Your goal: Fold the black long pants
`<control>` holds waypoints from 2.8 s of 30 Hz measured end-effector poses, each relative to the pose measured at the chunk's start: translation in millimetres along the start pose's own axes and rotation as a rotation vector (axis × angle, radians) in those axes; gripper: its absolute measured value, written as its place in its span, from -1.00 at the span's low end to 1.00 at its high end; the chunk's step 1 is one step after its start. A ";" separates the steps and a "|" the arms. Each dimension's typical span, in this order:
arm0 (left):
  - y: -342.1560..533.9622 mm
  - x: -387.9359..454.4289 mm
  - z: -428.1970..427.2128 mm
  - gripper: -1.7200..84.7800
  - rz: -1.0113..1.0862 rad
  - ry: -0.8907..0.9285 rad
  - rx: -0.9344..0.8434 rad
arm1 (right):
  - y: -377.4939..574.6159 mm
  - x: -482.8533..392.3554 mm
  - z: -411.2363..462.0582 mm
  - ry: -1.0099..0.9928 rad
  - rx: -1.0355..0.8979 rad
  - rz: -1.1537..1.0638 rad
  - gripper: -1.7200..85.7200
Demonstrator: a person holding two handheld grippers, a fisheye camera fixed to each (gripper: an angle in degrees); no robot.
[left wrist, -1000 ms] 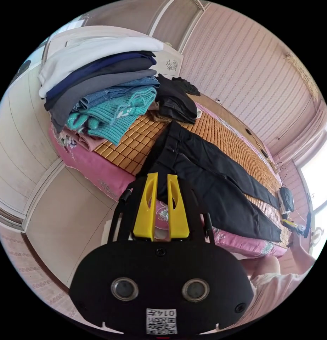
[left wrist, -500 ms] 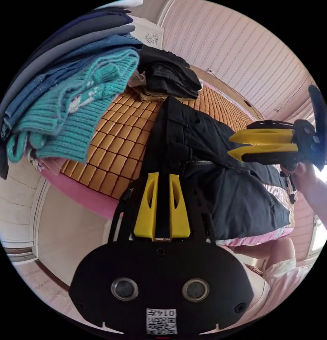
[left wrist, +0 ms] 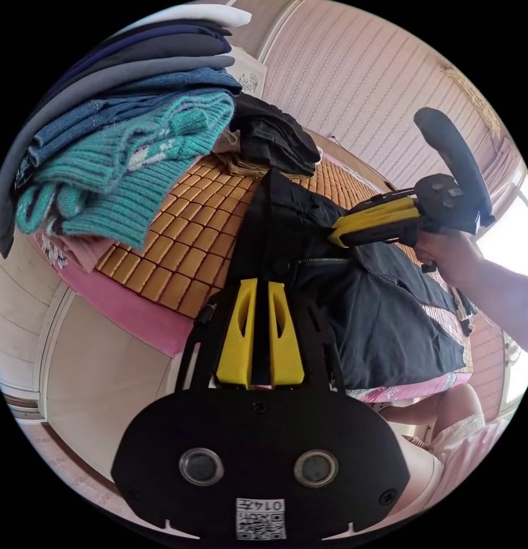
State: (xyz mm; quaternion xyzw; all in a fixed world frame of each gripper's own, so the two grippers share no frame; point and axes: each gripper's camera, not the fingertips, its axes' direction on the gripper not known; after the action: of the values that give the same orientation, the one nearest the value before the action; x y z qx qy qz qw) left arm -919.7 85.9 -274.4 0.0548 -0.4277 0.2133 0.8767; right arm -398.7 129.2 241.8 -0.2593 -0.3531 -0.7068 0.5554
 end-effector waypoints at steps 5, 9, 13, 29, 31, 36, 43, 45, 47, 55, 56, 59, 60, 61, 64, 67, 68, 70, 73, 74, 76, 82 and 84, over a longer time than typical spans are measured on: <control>-7.8 -11.8 6.4 -0.97 -0.010 0.017 -0.022 | 73.5 32.7 -4.6 -0.258 0.282 0.236 -0.95; -10.9 -17.1 12.3 -0.98 -0.020 -0.020 0.007 | 105.1 28.1 36.7 -0.364 0.319 0.316 -0.91; -10.5 -31.5 6.8 -0.98 -0.088 -0.007 0.069 | 98.9 -16.0 87.2 -0.211 0.072 0.162 -0.81; 56.7 -75.8 -14.6 -0.70 -0.473 0.233 0.020 | 685.0 -127.0 87.7 0.067 0.147 1.035 -0.93; 47.3 -74.3 -8.6 -0.73 -0.496 0.260 0.001 | 763.3 -149.0 93.1 0.078 0.137 1.222 -0.91; 16.9 -65.6 -8.6 -0.90 -0.437 0.167 -0.122 | 957.5 -229.3 115.7 0.092 0.237 1.682 -0.77; -14.6 -47.3 -26.2 -0.97 -0.371 0.112 -0.172 | 1089.1 -286.1 185.3 0.032 0.305 1.948 -0.74; -24.2 -38.7 -32.8 -0.97 -0.368 0.092 -0.165 | 1111.9 -282.1 216.0 -0.013 0.313 1.965 -0.74; -31.0 -31.0 -35.5 -0.98 -0.361 0.073 -0.167 | 1122.9 -272.6 239.0 -0.038 0.293 1.962 -0.74; -45.9 -6.8 -46.1 -0.98 -0.387 0.086 -0.134 | 1145.6 -246.3 303.5 -0.118 0.250 1.836 -0.91; -49.3 -2.4 -51.6 -0.98 -0.376 0.102 -0.121 | 1149.1 -246.9 300.7 -0.107 0.306 1.812 -0.91; -68.9 17.2 -71.3 -0.98 -0.288 0.145 -0.054 | 1153.5 -233.9 288.2 -0.073 0.406 1.754 -0.92; -81.9 27.4 -78.4 -0.98 -0.245 0.157 -0.030 | 1150.4 -218.9 283.3 -0.047 0.399 1.716 -0.92; -89.5 32.7 -81.4 -0.98 -0.224 0.162 -0.021 | 1147.8 -209.3 281.1 -0.033 0.393 1.695 -0.92; -136.4 59.2 -88.8 -0.97 -0.148 0.195 0.018 | 1128.7 -141.9 274.6 0.006 0.364 1.595 -0.92; -192.4 86.2 -76.3 -0.92 -0.114 0.218 0.057 | 1105.7 -47.9 286.1 0.000 0.320 1.553 -0.89; -213.3 94.4 -63.0 -0.88 -0.145 0.236 0.067 | 1095.7 -12.6 293.2 0.030 0.334 1.561 -0.87; -237.0 102.4 -36.8 -0.81 -0.240 0.227 0.052 | 1078.6 34.3 315.4 0.084 0.256 1.596 -0.78; -253.1 119.3 -3.2 -0.77 -0.331 0.112 -0.028 | 1060.1 83.2 375.2 -0.055 0.107 1.658 -0.62; -254.2 130.0 1.4 -0.77 -0.312 0.074 -0.023 | 1055.9 89.1 390.7 -0.058 0.136 1.666 -0.62; -253.5 145.0 6.2 -0.78 -0.275 0.069 -0.019 | 1052.6 97.2 412.8 -0.059 0.146 1.668 -0.61; -248.3 208.8 45.5 -0.80 -0.011 -0.097 -0.226 | 1046.6 138.9 486.7 -0.069 0.128 1.765 -0.68; -245.3 235.3 66.0 -0.81 0.100 -0.254 -0.312 | 1033.9 158.3 498.2 0.021 0.098 1.798 -0.73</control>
State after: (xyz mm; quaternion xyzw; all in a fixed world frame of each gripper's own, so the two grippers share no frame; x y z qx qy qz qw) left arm -736.5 -76.9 -29.8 -0.0768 -0.5647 0.1792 0.8019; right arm 550.4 287.8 887.2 -0.4073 -0.0415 0.0082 0.9123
